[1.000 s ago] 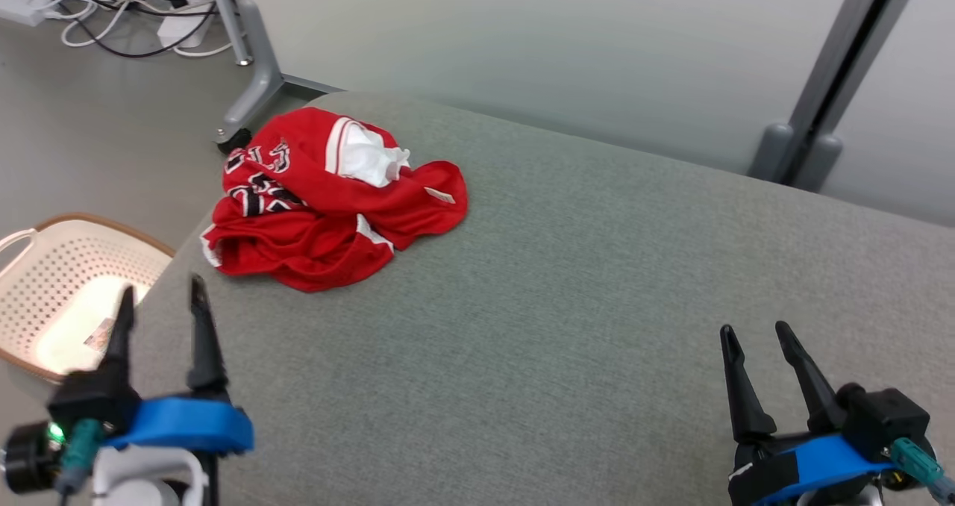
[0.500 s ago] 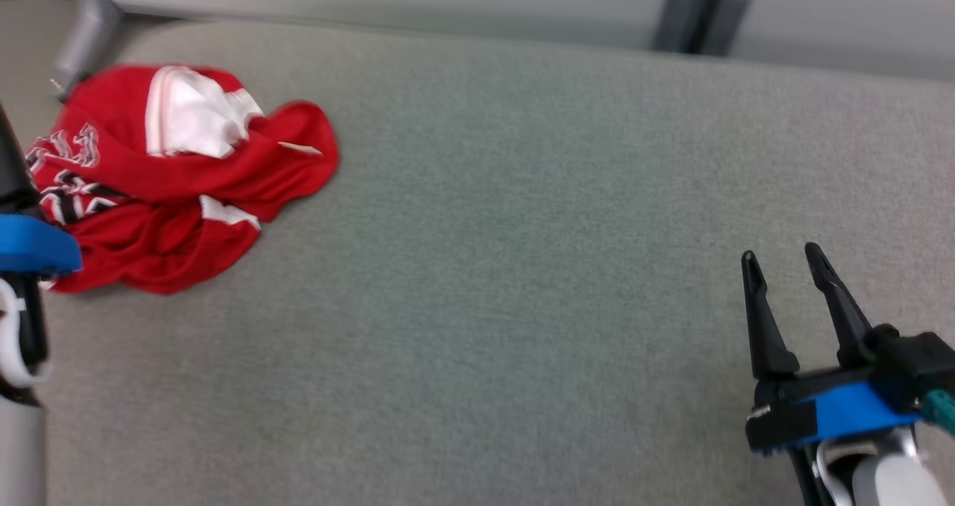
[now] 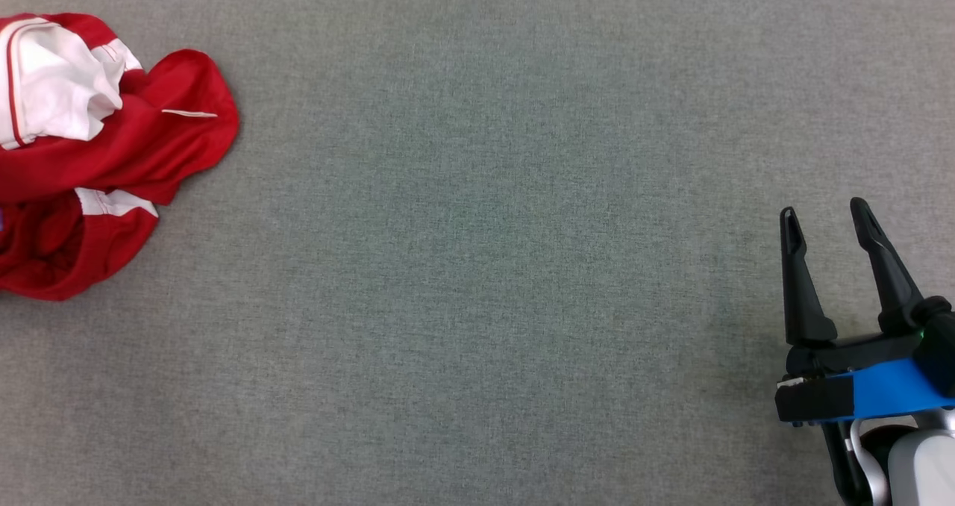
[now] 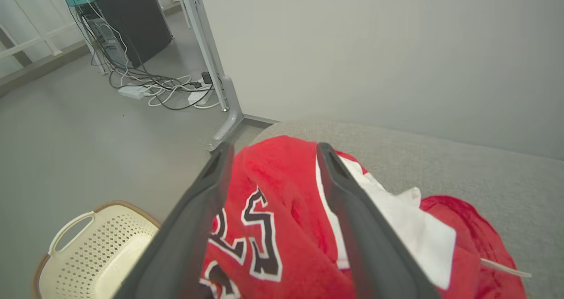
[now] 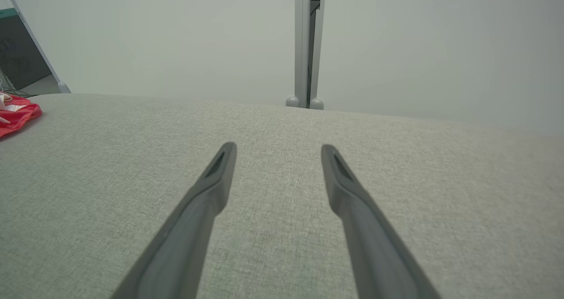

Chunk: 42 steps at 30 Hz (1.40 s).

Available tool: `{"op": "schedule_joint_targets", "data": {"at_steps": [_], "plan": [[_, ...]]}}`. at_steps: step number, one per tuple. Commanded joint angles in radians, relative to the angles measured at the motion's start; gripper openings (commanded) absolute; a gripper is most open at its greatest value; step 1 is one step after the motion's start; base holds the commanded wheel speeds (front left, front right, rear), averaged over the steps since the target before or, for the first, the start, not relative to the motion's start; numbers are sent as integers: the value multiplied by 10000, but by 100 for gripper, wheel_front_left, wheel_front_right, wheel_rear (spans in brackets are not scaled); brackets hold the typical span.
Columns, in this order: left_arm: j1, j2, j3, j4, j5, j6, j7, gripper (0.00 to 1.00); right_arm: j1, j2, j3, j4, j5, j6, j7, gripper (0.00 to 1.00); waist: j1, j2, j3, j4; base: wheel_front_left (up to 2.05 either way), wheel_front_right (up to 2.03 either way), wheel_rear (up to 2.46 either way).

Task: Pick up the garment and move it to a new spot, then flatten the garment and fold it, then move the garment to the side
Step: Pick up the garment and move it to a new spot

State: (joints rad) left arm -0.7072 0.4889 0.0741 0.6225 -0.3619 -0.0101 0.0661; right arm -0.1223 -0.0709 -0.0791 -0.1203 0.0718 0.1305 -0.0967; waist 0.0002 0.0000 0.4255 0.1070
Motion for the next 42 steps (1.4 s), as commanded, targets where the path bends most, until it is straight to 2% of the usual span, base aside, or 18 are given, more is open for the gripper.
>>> {"op": "schedule_joint_targets", "data": {"at_steps": [1, 7, 13, 14, 15, 16, 23, 30, 37, 42], "plan": [[-245, -33, -116, 397, -70, -94, 174, 100, -198, -66, -6, -56, -15, 5, 32, 100, -2, 0, 84, 34, 0, 0, 0], [-531, -391, -287, 2069, -428, -394, 955, 100, -331, -77, 97, -57, -32, 5, 35, 100, -2, 0, 232, 124, 0, 0, 0], [-526, -635, -447, 2981, -535, -603, 896, 100, -375, -121, 187, 11, 16, 5, 54, 100, -2, 0, 219, 131, 0, 0, 0], [-518, -686, -459, 3155, -601, -657, 937, 75, -375, -125, 217, 35, 23, 5, 56, 100, -2, 0, 193, 108, 0, 0, 0], [-560, -690, -496, 3281, -595, -700, 906, 5, -374, -141, 225, 35, 31, 3, 65, 100, -2, 0, 185, 101, 0, 0, 0], [-602, -651, -544, 3353, -526, -717, 749, 0, -381, -152, 232, 57, 30, 3, 67, 100, -2, 0, 162, 95, 0, 0, 0], [-1151, -370, -804, 3667, -330, -917, -448, 0, -344, -85, 276, 281, 73, 5, -47, 100, -2, 0, -289, -1, 0, 0, 0], [-2073, -77, -1390, 3227, 31, -1136, -1832, 0, -182, 80, 400, 806, 234, 3, -342, 100, -2, 0, -1134, -257, 0, 0, 0], [-3026, -297, -2093, 1777, 491, -1149, -2417, 0, 120, 182, 445, 1319, 439, 3, -648, 100, -2, 0, -2021, -684, 0, 0, 0], [-3584, -565, -2662, 150, 628, -1187, -2219, 0, 245, 199, 525, 1595, 646, 3, -810, 100, -2, 0, -2411, -1209, 0, 0, 0]]}}
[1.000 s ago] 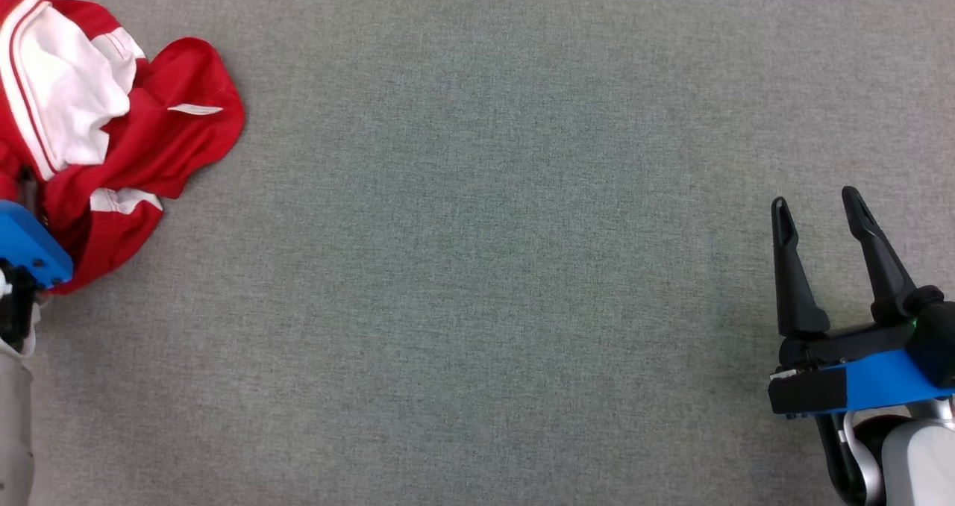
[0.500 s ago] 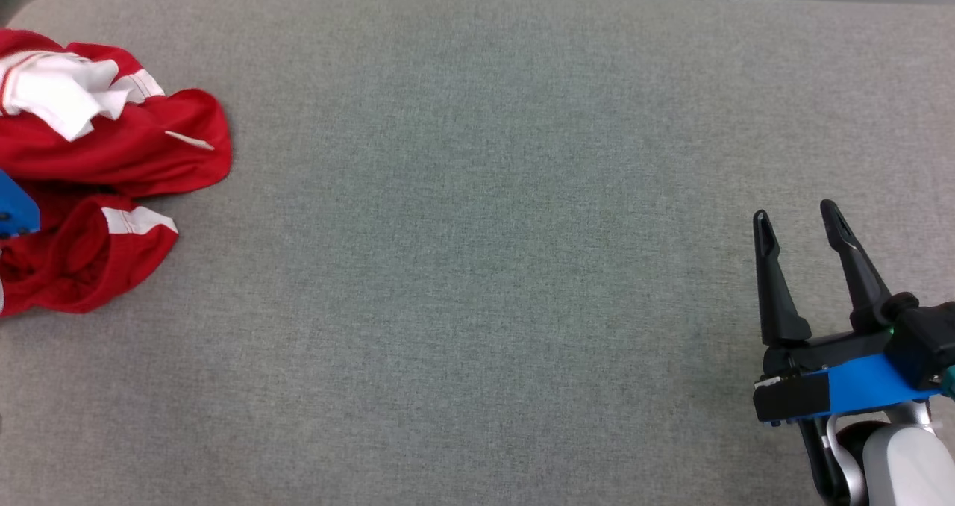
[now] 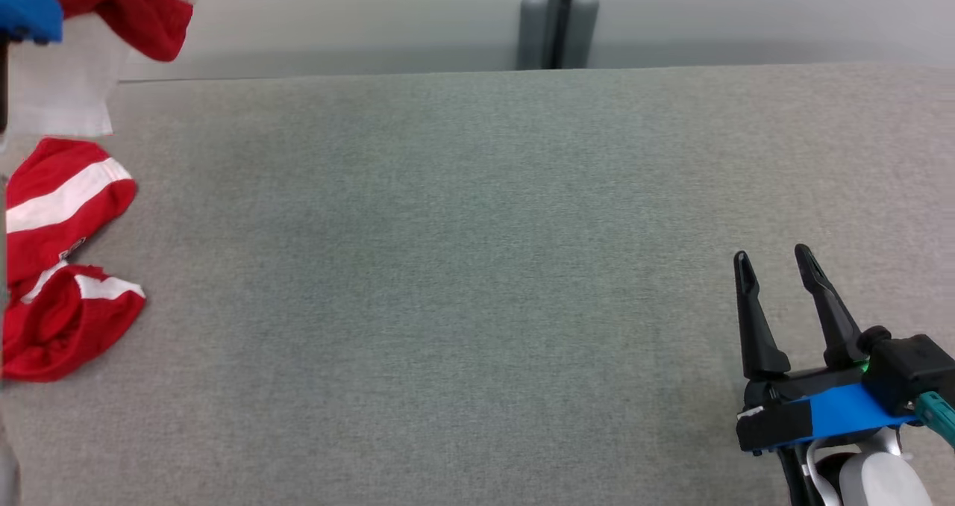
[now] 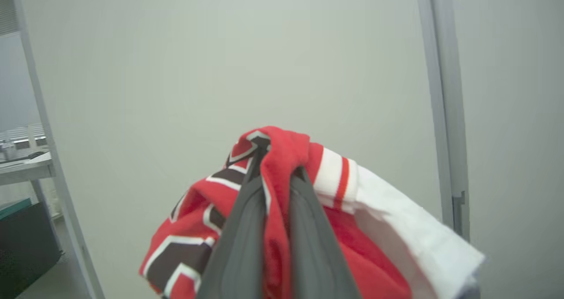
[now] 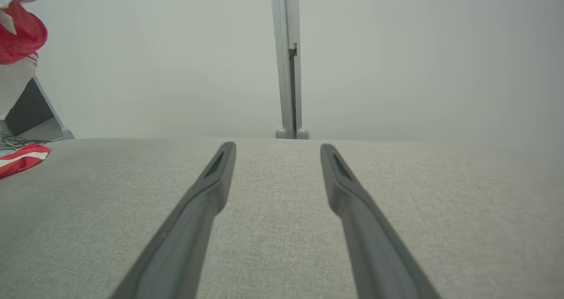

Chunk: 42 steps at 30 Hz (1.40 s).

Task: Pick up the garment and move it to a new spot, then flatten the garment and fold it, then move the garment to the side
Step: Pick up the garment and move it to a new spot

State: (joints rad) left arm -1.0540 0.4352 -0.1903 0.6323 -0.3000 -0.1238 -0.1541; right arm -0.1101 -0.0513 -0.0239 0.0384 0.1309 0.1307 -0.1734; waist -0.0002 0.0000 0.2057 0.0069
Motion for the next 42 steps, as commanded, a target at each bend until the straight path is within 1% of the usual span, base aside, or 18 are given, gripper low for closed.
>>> {"op": "schedule_joint_targets", "data": {"at_steps": [1, 7, 10, 12, 16, 17, 21, 25, 30, 35, 42], "plan": [[-185, -64, -96, -289, 25, -53, 97, 0, 107, 5, 28, 45, 122, 1, -70, 100, 2, 0, -255, -341, 0, 0, 0], [-652, -445, -661, -2371, 103, -15, 915, 0, -62, 6, 232, 355, 570, 1, -315, 100, 2, 0, -304, -1290, 0, 0, 0], [-724, -595, -893, -3148, 145, 54, 1323, 0, -267, 6, 480, 575, 849, 1, -472, 100, 2, 0, -243, -1922, 0, 0, 0], [-703, -794, -1099, -3567, 164, 75, 1560, 0, -331, 6, 590, 724, 1032, 3, -584, 100, 2, 0, -188, -2289, 0, 0, 0], [-511, -1138, -1515, -4115, 108, 85, 1880, 0, -513, 7, 815, 988, 1300, 3, -732, 100, 2, 0, -47, -2918, 0, 0, 0], [-454, -1150, -1618, -4185, 131, 85, 1956, 0, -550, 7, 897, 1045, 1332, 3, -774, 100, 2, 0, 1, -3065, 0, 0, 0], [-79, -1394, -1987, -4333, 133, 89, 2081, 0, -651, 8, 964, 1228, 1432, 3, -859, 100, 2, 0, 129, -3427, 0, 0, 0], [541, -1598, -2306, -4223, 41, 138, 1977, 0, -701, 8, 928, 1333, 1455, 3, -905, 100, 2, 0, 162, -3565, 0, 0, 0], [1751, -1914, -2602, -3840, -203, 280, 1725, 0, -632, 7, 881, 1364, 1383, 3, -927, 100, 2, 0, 153, -3556, 0, 0, 0], [3080, -2236, -2948, -3273, -417, 425, 1392, 0, -621, 7, 825, 1337, 1299, 3, -928, 100, 2, 0, 160, -3448, 0, 0, 0], [4720, -2733, -3588, -2256, -620, 433, 943, 0, -576, 7, 897, 1289, 1266, 3, -931, 100, 2, 0, 171, -3332, 0, 0, 0]]}}
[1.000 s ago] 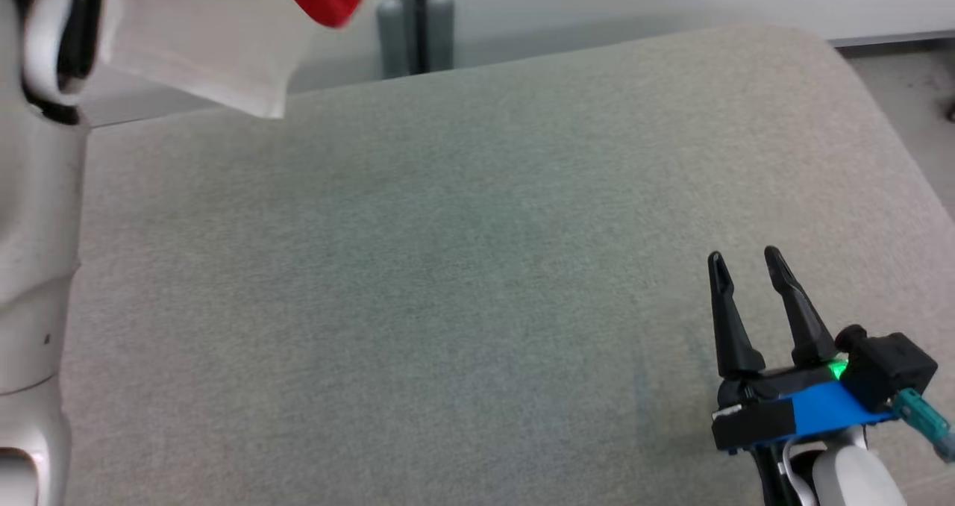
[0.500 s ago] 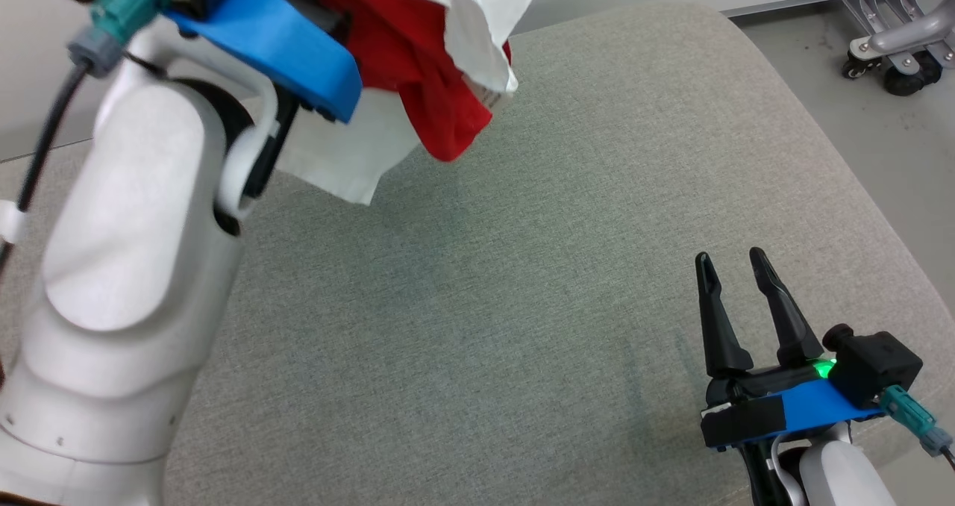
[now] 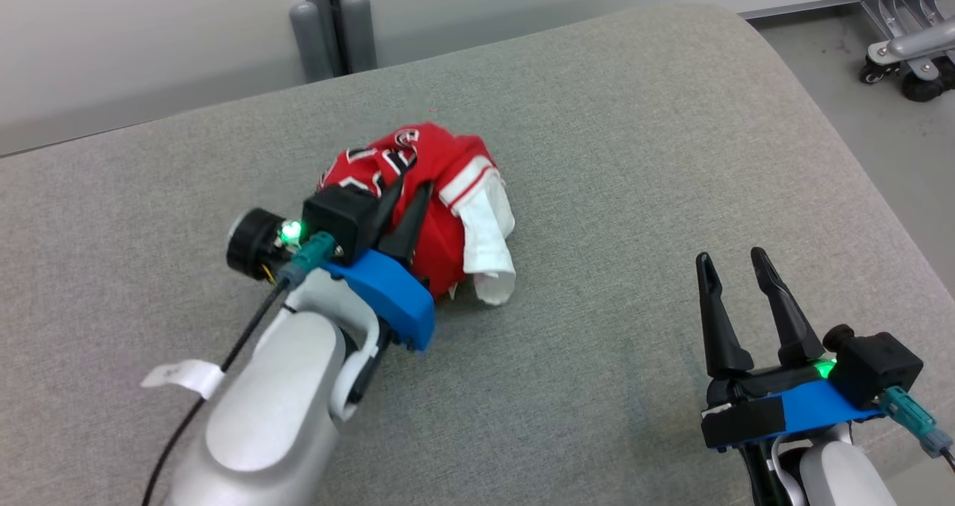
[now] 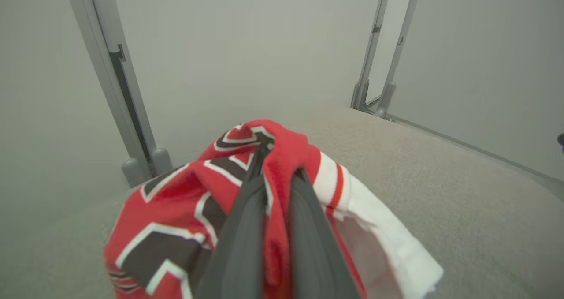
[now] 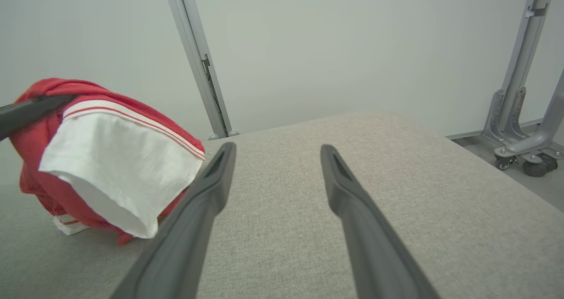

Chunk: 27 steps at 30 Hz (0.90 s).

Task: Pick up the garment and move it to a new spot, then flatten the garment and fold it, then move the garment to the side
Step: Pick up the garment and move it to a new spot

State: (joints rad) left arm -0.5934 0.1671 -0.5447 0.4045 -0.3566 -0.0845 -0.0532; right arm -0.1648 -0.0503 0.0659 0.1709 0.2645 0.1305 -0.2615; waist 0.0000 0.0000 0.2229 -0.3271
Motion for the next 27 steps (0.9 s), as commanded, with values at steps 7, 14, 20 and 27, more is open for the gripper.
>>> {"op": "schedule_joint_targets", "data": {"at_steps": [7, 14, 20, 27], "plan": [[883, -422, -494, 827, -55, 54, -639, 100, 110, -4, -106, 40, -128, 5, -50, 100, 0, 0, -136, 207, 0, 0, 0], [978, -414, -147, 531, 20, 530, -1719, 100, 368, -2, -244, 144, -271, 5, -46, 100, 0, 0, -612, 646, 0, 0, 0], [1393, -22, 485, -99, 18, 1074, -2050, 100, 589, -2, -386, 137, -443, 5, -22, 100, 0, 0, -979, 1139, 0, 0, 0], [2490, 669, 1575, -1146, -53, 1652, -2121, 100, 852, -3, -586, -44, -646, 5, 191, 100, 0, 0, -1387, 1899, 0, 0, 0]]}}
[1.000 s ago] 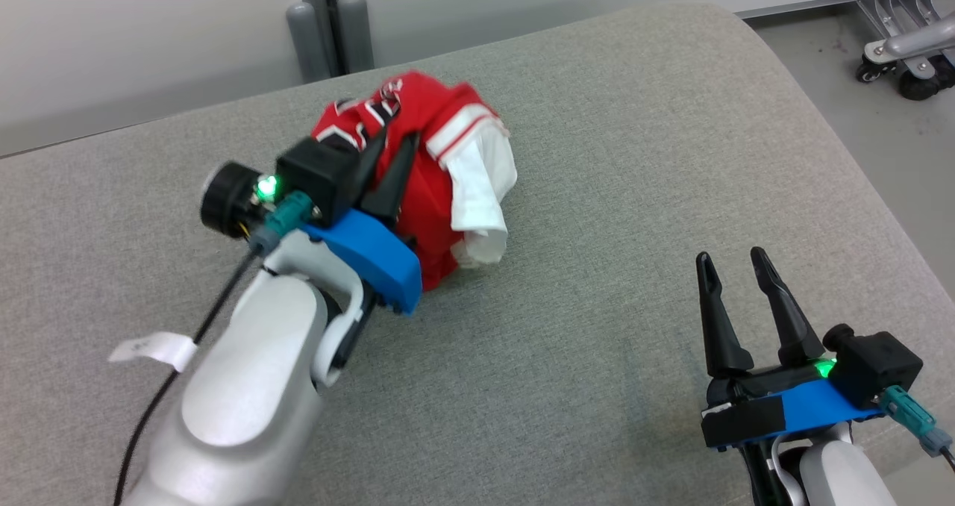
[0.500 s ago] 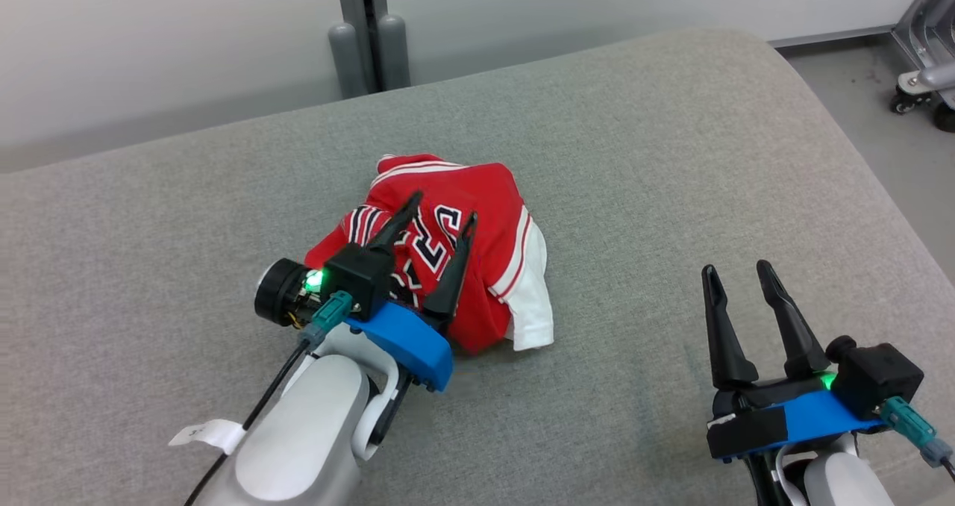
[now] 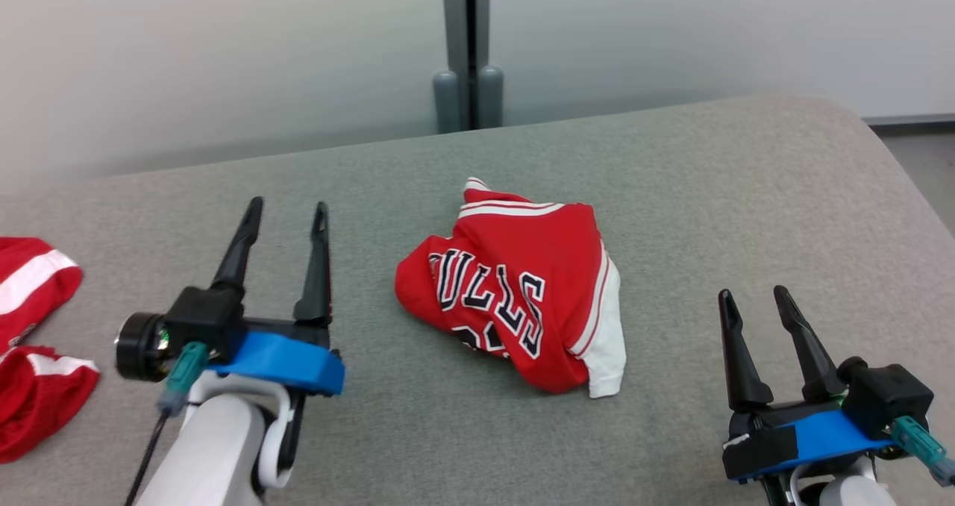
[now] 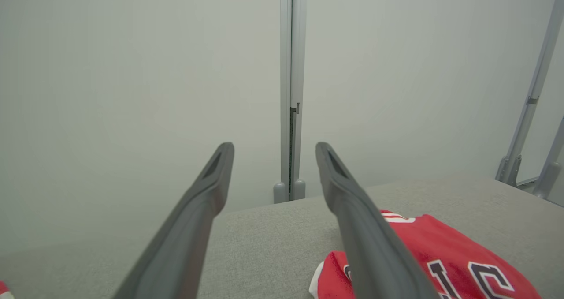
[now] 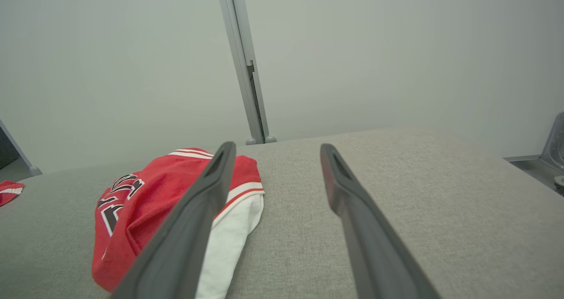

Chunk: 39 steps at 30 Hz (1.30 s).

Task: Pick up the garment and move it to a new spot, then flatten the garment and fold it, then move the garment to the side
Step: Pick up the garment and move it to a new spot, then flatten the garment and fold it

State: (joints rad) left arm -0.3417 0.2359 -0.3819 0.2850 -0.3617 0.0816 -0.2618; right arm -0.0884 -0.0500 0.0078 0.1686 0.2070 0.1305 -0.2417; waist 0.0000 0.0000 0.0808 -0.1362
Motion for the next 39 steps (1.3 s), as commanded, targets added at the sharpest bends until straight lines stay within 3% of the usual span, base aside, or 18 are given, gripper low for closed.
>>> {"op": "schedule_joint_targets", "data": {"at_steps": [1, 14, 39], "plan": [[191, 60, 134, -132, -5, 72, -39, 100, 136, -7, -24, -51, -87, 5, 27, 100, 0, 0, -16, 86, 0, 0, 0], [2674, 307, 1648, -1536, 243, 462, -46, 100, 622, -9, -368, -435, -250, 5, 413, 100, 0, 0, -556, 1059, 0, 0, 0], [3720, 171, 2117, -1722, 781, 290, -46, 100, 1066, -7, -690, -501, -285, 5, 806, 100, 0, 0, -831, 1339, 0, 0, 0]]}}
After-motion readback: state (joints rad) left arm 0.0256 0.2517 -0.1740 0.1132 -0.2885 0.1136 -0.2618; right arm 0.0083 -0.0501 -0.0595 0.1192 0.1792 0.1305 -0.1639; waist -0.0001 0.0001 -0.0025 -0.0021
